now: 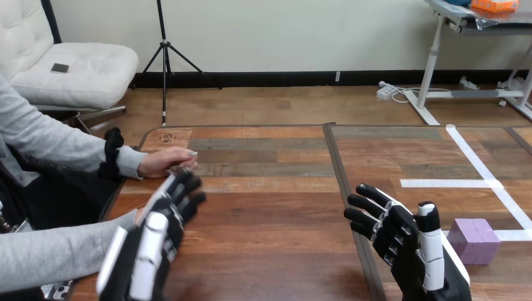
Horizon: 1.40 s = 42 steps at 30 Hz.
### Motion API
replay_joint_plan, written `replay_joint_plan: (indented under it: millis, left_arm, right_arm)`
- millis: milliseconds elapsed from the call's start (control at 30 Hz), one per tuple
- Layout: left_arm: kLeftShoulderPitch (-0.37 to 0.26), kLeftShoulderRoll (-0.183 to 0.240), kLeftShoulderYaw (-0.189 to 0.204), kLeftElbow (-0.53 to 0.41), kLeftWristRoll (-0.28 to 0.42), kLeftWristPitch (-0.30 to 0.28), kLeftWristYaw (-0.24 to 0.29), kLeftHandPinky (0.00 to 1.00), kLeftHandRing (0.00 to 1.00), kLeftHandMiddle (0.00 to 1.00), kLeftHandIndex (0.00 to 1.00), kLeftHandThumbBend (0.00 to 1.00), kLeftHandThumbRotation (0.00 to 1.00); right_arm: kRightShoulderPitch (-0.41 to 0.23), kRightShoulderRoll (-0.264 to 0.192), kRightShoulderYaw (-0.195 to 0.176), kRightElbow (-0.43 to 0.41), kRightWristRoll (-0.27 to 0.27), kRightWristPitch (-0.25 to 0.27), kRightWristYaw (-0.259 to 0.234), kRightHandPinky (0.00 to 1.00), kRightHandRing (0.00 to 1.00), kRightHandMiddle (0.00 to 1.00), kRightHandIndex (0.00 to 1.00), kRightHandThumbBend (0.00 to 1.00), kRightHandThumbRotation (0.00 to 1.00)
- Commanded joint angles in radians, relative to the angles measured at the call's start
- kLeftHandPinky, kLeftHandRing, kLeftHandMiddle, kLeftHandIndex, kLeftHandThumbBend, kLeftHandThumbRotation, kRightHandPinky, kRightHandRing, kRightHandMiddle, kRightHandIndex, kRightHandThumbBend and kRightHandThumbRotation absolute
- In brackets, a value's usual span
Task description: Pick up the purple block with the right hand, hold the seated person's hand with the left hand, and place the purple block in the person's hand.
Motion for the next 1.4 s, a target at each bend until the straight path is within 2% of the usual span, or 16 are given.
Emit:
replay_joint_plan:
  millis: [0,100,200,600,1100,1367]
  left_arm:
    - [-0.005,-0.033,-0.005,-0.037,-0.007,-0.021,0.003,0.96,0.90,0.90,0.92,0.42,1.00]
    - [-0.010,-0.036,-0.001,-0.027,-0.001,-0.032,0.015,0.96,0.90,0.91,0.92,0.42,1.00]
    - [-0.009,-0.040,-0.001,-0.034,0.006,-0.029,0.032,0.96,0.89,0.90,0.92,0.41,1.00]
    - [-0.023,-0.029,-0.007,-0.045,-0.002,-0.018,0.051,0.96,0.87,0.89,0.91,0.41,1.00]
    - [-0.029,-0.020,-0.007,-0.047,-0.006,-0.008,0.054,0.95,0.87,0.89,0.90,0.41,1.00]
    - [-0.033,-0.019,-0.012,-0.046,-0.016,0.000,0.044,0.96,0.88,0.89,0.90,0.41,1.00]
  right_arm:
    - [-0.035,-0.003,-0.009,-0.038,0.020,-0.026,0.016,0.88,0.83,0.85,0.84,0.87,1.00]
    - [-0.037,-0.006,-0.010,-0.028,0.020,-0.040,0.028,0.88,0.83,0.85,0.84,0.86,1.00]
    - [-0.035,-0.008,-0.011,-0.032,0.016,-0.033,0.029,0.88,0.83,0.85,0.84,0.86,1.00]
    - [-0.052,0.001,-0.020,0.021,0.025,-0.095,0.068,0.89,0.84,0.86,0.86,0.85,1.00]
    - [-0.063,-0.009,-0.011,0.019,0.020,-0.089,0.072,0.89,0.85,0.86,0.86,0.87,1.00]
    - [-0.105,-0.022,-0.016,0.044,-0.023,-0.125,0.055,0.89,0.86,0.87,0.87,0.91,1.00]
